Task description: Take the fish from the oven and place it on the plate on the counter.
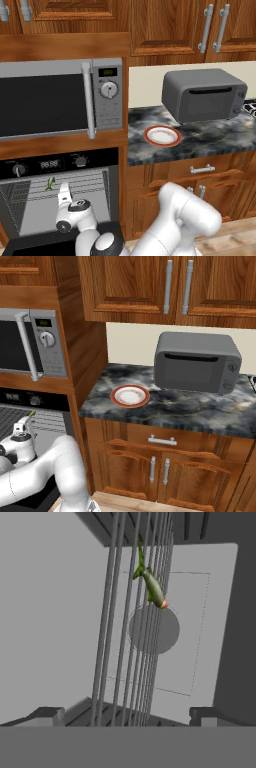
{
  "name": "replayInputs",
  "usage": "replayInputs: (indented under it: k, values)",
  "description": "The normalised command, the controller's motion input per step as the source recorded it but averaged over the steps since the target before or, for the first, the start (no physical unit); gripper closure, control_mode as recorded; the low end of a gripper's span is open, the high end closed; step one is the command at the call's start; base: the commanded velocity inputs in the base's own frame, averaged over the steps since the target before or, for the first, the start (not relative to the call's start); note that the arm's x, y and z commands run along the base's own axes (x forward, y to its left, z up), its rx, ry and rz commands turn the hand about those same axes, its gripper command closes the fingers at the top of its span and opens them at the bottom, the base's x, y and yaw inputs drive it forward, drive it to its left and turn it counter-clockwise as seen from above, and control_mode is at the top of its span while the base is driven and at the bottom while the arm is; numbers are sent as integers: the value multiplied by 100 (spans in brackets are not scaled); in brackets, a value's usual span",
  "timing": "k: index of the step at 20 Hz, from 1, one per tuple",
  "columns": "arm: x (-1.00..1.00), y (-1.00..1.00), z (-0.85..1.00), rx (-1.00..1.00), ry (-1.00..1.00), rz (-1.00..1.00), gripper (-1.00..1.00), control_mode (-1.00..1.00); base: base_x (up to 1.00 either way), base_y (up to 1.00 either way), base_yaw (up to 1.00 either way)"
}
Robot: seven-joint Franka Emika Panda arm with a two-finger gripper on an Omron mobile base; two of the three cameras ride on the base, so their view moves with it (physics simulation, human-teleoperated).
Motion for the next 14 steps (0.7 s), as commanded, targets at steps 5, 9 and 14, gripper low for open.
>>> replayInputs:
  k: [5,9,14]
  values:
    - [41,0,0,-1,2,-4,-100,-100,0,0,0]
    - [36,0,0,-2,2,-6,-100,-100,0,0,0]
    - [30,0,0,-1,2,-6,-100,-100,0,0,0]
